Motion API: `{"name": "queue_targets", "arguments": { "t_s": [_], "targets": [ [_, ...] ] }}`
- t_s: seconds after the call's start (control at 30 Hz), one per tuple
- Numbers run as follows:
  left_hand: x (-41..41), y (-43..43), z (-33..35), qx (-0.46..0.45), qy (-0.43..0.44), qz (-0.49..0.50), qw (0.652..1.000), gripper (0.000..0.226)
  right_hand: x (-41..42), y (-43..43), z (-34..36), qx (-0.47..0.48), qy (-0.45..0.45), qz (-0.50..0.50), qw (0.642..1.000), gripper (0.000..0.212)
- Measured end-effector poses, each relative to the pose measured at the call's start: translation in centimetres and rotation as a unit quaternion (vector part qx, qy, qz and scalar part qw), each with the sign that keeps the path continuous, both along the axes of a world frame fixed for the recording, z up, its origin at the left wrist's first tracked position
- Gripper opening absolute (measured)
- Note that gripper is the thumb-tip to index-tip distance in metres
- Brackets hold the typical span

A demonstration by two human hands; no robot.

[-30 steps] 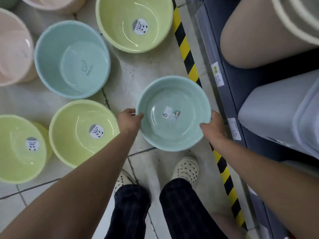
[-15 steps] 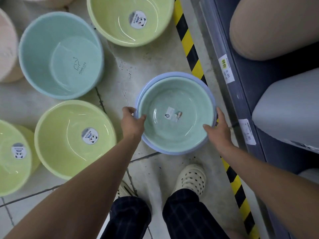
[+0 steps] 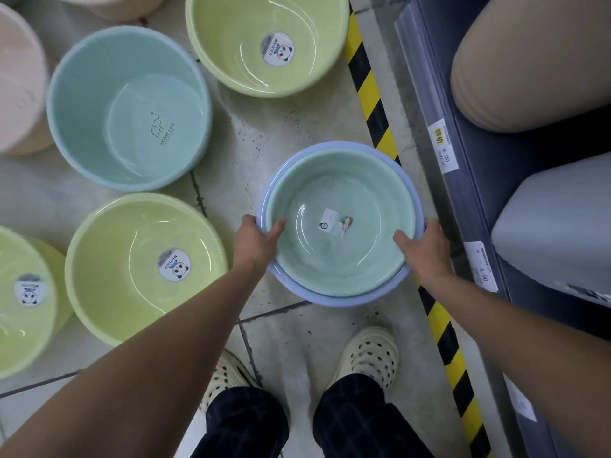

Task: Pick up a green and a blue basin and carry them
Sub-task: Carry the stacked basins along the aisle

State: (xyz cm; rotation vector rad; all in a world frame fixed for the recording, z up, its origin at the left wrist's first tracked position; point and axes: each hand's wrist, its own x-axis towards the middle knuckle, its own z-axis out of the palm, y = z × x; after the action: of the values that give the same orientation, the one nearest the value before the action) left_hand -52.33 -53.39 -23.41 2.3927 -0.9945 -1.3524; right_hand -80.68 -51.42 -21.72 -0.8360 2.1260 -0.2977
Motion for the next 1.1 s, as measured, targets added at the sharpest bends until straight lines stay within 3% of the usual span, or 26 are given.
{"name": "queue_targets", "arguments": {
  "t_s": [0.27, 0.6, 0.9, 1.1],
  "targets": [
    [5.4, 1.4, 8.1, -0.046, 0.001, 0.088, 0.995, 0.036, 4.8, -2.6, 7.9, -0.021, -0.003, 0.087, 0.996, 0.043],
    [18.5, 8.8, 17.7, -0.037, -0.016, 0.265, 0.963, 0.03, 19.6, -5.7, 16.5, 0.014, -0.075, 0.273, 0.959, 0.047],
    [26.1, 16.3, 15.9, -0.034, -0.038, 0.381, 0.923, 0.037, 30.9, -4.4, 14.0, 0.044, -0.075, 0.388, 0.918, 0.051],
    [27.6, 18.5, 11.7, -0.022, -0.027, 0.408, 0.912, 0.026, 33.8, -3.7, 9.1, 0.025, -0.044, 0.431, 0.901, 0.049]
  ]
}}
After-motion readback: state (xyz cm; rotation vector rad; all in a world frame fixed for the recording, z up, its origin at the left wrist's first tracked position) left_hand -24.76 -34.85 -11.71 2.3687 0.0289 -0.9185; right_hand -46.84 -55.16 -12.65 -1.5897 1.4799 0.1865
